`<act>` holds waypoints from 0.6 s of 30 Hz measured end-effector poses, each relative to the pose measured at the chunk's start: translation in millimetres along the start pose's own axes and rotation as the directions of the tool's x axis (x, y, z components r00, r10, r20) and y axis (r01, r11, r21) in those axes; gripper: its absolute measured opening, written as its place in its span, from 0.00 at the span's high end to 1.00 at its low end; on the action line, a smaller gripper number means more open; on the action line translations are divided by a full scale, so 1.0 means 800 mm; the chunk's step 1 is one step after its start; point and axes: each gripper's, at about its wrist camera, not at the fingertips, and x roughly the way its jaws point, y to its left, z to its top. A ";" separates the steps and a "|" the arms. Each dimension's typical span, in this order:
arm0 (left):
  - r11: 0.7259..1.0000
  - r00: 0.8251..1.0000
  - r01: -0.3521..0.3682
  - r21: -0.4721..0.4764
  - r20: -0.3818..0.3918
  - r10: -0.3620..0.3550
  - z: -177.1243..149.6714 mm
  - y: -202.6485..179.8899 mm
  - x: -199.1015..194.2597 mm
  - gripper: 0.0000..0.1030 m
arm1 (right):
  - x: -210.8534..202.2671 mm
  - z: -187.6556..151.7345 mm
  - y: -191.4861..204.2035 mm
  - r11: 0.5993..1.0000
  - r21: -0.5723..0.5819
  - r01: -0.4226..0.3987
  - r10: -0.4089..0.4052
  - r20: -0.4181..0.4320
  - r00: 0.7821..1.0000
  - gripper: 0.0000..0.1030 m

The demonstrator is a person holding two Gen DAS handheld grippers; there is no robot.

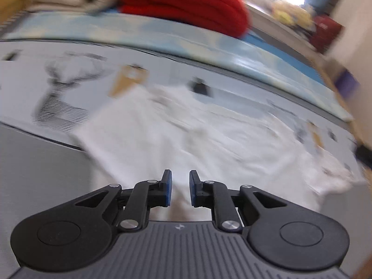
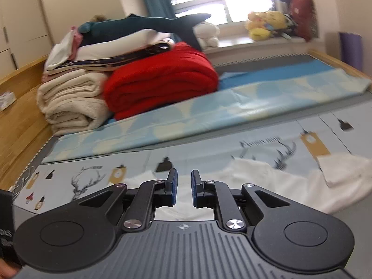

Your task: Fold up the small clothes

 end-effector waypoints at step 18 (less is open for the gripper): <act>0.983 0.997 -0.082 -0.166 -0.010 0.081 0.057 0.094 0.057 0.83 | 0.166 -0.050 0.038 0.988 0.116 -0.098 0.129 -0.291 0.948 0.85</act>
